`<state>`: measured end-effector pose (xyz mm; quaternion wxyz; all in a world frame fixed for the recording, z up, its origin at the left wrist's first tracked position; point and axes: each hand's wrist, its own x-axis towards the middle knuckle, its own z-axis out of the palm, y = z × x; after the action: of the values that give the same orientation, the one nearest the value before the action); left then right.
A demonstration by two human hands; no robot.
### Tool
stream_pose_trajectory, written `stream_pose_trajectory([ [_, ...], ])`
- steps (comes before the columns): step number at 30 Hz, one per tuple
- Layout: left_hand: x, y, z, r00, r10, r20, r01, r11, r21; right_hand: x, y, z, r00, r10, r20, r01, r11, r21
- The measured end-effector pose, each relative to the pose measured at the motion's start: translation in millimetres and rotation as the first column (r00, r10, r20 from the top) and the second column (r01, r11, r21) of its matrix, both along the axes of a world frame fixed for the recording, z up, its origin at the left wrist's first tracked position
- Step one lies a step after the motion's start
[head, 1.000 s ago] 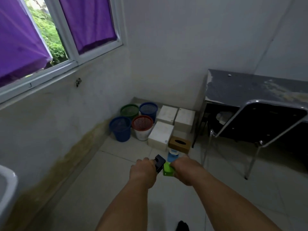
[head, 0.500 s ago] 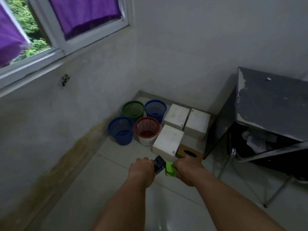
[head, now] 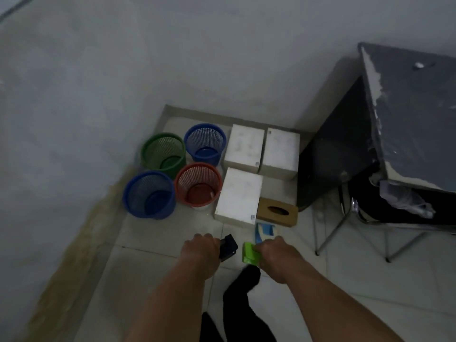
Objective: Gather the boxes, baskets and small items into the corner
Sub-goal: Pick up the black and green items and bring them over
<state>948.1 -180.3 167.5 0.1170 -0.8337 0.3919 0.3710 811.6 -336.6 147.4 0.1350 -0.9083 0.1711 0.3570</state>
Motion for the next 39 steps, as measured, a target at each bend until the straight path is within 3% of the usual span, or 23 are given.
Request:
stream_pose_trajectory([
  [4,16.3,-31.4,-49.0,0.998,-0.047,-0.043,0.047,0.999,0.009,15.0,-29.9,-47.0,0.998,-0.053,-0.041,0.053,0.999,-0.001],
  [10,21.9,-82.7,-181.6,0.982,-0.112,-0.152,0.123,0.991,0.061,17.8,-77.3,-162.0,0.966,-0.237,-0.103,0.234,0.971,-0.041],
  [14,10.5,-117.8,-288.0,0.93,-0.282,-0.235,0.308,0.948,0.081,-7.5,-110.2,-259.8,0.924,-0.356,-0.136,0.347,0.934,-0.091],
  [22,-43.0,-171.5,-434.2,0.862,-0.449,-0.234,0.465,0.885,0.013,-72.5,-151.7,-397.9,0.877,-0.424,-0.225,0.38,0.9,-0.216],
  [31,-84.4,-184.9,-527.4,0.784,-0.571,-0.246,0.588,0.809,-0.004,-109.5,-146.6,-506.2,0.806,-0.525,-0.272,0.5,0.851,-0.163],
  [39,-83.7,-198.5,-557.5,0.8,-0.575,-0.171,0.582,0.813,-0.009,-112.1,-142.5,-532.1,0.806,-0.551,-0.215,0.528,0.834,-0.158],
])
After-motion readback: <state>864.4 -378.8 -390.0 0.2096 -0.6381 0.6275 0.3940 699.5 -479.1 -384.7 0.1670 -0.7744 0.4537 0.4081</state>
